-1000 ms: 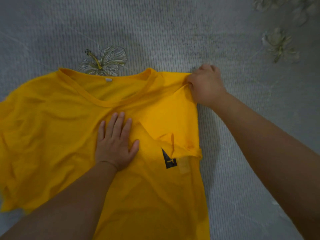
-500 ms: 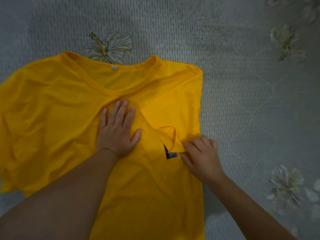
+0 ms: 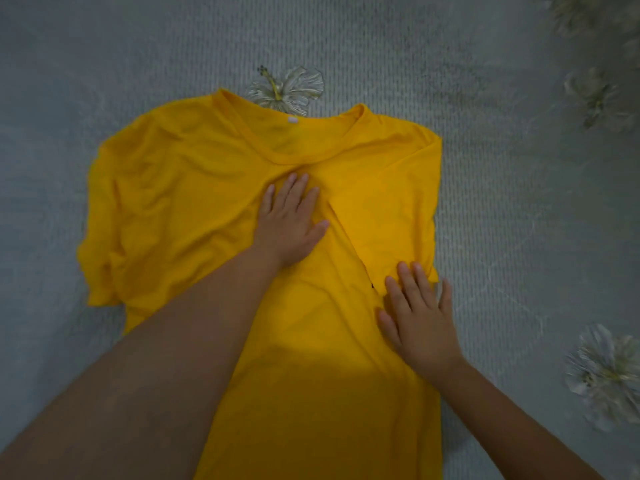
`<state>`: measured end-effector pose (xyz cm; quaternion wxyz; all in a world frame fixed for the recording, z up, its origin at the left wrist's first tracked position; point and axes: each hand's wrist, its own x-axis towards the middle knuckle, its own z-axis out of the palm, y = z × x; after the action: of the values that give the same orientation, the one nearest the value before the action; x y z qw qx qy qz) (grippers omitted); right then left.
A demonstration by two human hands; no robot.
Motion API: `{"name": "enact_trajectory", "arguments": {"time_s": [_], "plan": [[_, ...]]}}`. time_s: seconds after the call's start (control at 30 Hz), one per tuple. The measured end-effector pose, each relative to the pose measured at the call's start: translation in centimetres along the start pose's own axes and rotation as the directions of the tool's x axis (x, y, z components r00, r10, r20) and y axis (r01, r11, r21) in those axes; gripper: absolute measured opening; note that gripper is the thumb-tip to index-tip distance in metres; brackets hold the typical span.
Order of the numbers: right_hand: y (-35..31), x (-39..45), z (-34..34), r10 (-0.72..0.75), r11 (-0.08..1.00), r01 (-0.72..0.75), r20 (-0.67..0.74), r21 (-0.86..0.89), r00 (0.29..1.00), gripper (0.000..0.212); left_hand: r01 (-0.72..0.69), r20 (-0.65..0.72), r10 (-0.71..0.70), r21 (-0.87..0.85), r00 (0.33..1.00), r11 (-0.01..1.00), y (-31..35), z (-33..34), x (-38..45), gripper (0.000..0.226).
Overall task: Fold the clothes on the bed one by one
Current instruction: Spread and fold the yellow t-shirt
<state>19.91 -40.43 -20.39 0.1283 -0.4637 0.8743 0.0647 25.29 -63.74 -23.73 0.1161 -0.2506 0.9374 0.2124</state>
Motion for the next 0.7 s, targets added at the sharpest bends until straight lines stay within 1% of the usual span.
{"name": "enact_trajectory", "arguments": {"time_s": [0.03, 0.1, 0.13, 0.2, 0.23, 0.27, 0.3, 0.33, 0.37, 0.4, 0.43, 0.47, 0.5, 0.57, 0.6, 0.7], "plan": [[-1.0, 0.2, -0.6, 0.025, 1.000, -0.024, -0.021, 0.007, 0.999, 0.068, -0.021, -0.010, 0.020, -0.081, 1.000, 0.997, 0.0, -0.8, -0.2, 0.071], [-3.8, 0.9, -1.6, 0.027, 0.999, -0.028, -0.065, -0.019, 0.998, 0.055, -0.070, -0.124, 0.042, -0.228, 0.991, 0.971, -0.2, -2.4, -1.5, 0.065], [-5.5, 1.5, -2.0, 0.008, 1.000, -0.009, -0.063, -0.010, 0.998, 0.052, -0.081, -0.185, 0.033, -0.260, 0.982, 0.962, -0.4, -3.0, -2.7, 0.060], [-9.1, 3.0, -2.5, -0.034, 0.997, 0.038, -0.059, 0.061, 0.998, 0.048, -0.097, -0.316, 0.022, -0.224, 0.948, 0.970, -1.7, -3.6, -5.8, 0.048], [-10.9, 3.8, -2.6, -0.052, 0.994, 0.059, -0.074, 0.089, 0.996, 0.044, -0.080, -0.371, 0.006, -0.186, 0.928, 0.979, -2.6, -3.6, -7.4, 0.045], [-12.6, 4.7, -2.6, -0.073, 0.990, 0.082, -0.083, 0.117, 0.994, 0.042, -0.032, -0.416, -0.035, -0.153, 0.909, 0.988, -3.9, -3.5, -8.9, 0.044], [-14.1, 5.5, -2.2, -0.097, 0.982, 0.110, -0.091, 0.153, 0.991, 0.044, 0.057, -0.438, -0.117, -0.146, 0.891, 0.988, -5.5, -3.5, -10.3, 0.042], [-15.5, 6.3, -1.8, -0.112, 0.973, 0.123, -0.065, 0.197, 0.992, 0.047, 0.188, -0.441, -0.244, -0.166, 0.864, 0.968, -7.3, -3.6, -11.6, 0.041], [-16.5, 7.1, -1.3, -0.115, 0.965, 0.115, -0.013, 0.235, 0.993, 0.051, 0.346, -0.415, -0.403, -0.207, 0.816, 0.915, -9.2, -3.7, -12.7, 0.041], [-17.4, 7.8, -0.8, -0.116, 0.962, 0.102, 0.038, 0.253, 0.993, 0.054, 0.497, -0.371, -0.559, -0.257, 0.741, 0.829, -11.2, -3.9, -13.5, 0.041], [-18.1, 8.1, -0.3, -0.114, 0.967, 0.100, 0.049, 0.234, 0.992, 0.056, 0.610, -0.320, -0.681, -0.302, 0.659, 0.732, -13.0, -4.0, -14.1, 0.040], [-18.6, 8.2, 0.0, -0.120, 0.975, 0.111, 0.037, 0.192, 0.992, 0.055, 0.676, -0.261, -0.753, -0.331, 0.604, 0.658, -14.5, -4.2, -14.4, 0.040], [-18.9, 8.2, 0.1, -0.109, 0.983, 0.109, -0.012, 0.147, 0.994, 0.054, 0.702, -0.215, -0.779, -0.342, 0.588, 0.625, -15.7, -4.2, -14.5, 0.041], [-19.2, 8.3, 0.3, -0.081, 0.991, 0.092, -0.106, 0.100, 0.991, 0.052, 0.700, -0.170, -0.775, -0.343, 0.609, 0.626, -17.2, -4.3, -13.9, 0.046], [-19.3, 8.4, 0.4, -0.079, 0.992, 0.090, -0.130, 0.086, 0.988, 0.051, 0.697, -0.158, -0.773, -0.350, 0.615, 0.626, -17.6, -4.5, -13.4, 0.049], [-19.6, 8.5, 0.1, -0.066, 0.995, 0.075, -0.123, 0.064, 0.990, 0.051, 0.654, -0.125, -0.758, -0.429, 0.640, 0.623, -17.2, -4.8, -11.5, 0.053]]}}
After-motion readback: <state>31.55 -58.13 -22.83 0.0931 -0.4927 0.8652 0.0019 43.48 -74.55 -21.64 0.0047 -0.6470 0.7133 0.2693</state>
